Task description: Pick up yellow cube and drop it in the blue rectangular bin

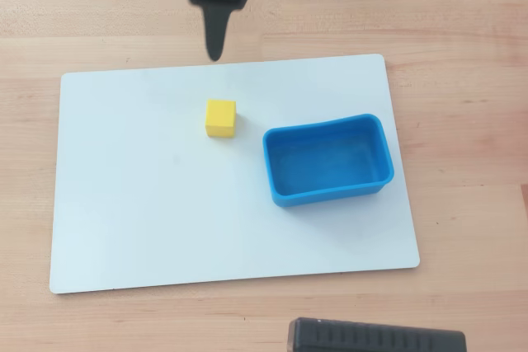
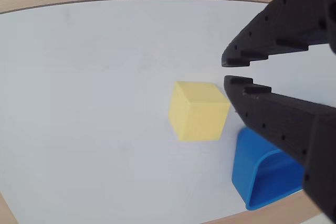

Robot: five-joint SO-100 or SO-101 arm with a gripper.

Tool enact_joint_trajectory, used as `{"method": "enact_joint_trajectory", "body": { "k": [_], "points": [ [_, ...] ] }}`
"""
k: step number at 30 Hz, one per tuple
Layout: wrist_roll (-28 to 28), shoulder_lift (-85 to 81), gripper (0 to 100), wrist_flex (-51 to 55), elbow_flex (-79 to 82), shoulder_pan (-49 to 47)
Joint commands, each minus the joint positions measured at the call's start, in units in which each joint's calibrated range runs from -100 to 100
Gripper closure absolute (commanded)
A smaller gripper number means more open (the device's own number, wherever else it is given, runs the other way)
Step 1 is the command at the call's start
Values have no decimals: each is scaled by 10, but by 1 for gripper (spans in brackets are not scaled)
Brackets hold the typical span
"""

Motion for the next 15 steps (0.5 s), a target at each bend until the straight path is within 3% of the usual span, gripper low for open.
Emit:
{"method": "enact_joint_trajectory", "body": {
  "k": [1,15],
  "points": [
    [5,137,100,21,-170,9],
    [31,310,100,43,-321,-23]
  ]
}}
